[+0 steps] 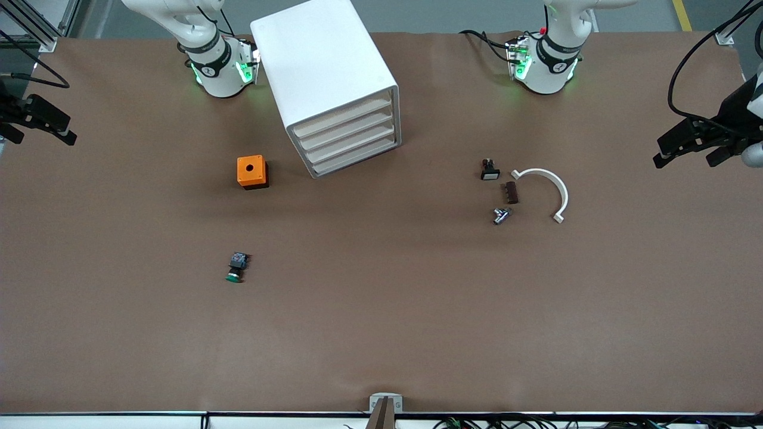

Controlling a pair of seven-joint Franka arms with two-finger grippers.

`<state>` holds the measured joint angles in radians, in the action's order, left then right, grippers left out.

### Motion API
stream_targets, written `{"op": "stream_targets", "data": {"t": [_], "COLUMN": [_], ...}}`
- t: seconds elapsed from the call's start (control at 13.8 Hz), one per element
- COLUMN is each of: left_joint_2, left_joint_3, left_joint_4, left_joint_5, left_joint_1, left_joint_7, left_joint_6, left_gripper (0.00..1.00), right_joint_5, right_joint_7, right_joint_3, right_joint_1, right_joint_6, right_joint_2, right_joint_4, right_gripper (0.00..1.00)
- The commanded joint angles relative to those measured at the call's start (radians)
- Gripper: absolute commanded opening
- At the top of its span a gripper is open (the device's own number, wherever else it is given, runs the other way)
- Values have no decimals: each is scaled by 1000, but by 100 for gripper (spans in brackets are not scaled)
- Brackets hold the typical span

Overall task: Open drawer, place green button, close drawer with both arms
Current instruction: 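Move the left gripper toward the white cabinet's drawer handle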

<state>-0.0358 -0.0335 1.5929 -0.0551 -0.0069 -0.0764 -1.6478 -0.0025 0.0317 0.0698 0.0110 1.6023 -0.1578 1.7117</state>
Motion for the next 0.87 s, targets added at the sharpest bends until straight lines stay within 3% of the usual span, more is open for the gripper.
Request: {"op": "stream_targets", "data": {"t": [0.0, 0.43, 0.79], "left_joint_2": [5, 8, 102], "left_joint_3": [-9, -5, -3], "left_joint_4": [-16, -8, -13], "left_joint_5": [24, 23, 23], "left_joint_1": [7, 18, 12], "left_joint_7": [10, 7, 4], "left_joint_6": [16, 16, 14], "left_gripper": [99, 99, 99], "right_joint_5": [1, 1, 1], "right_joint_7": [13, 13, 13], "right_joint_3": [-8, -8, -8], "right_joint_1": [7, 6, 6], "right_joint_6": [7, 5, 2], "right_joint_2": [-11, -11, -9], "right_joint_4": [6, 8, 8], "right_gripper": [100, 100, 100]}}
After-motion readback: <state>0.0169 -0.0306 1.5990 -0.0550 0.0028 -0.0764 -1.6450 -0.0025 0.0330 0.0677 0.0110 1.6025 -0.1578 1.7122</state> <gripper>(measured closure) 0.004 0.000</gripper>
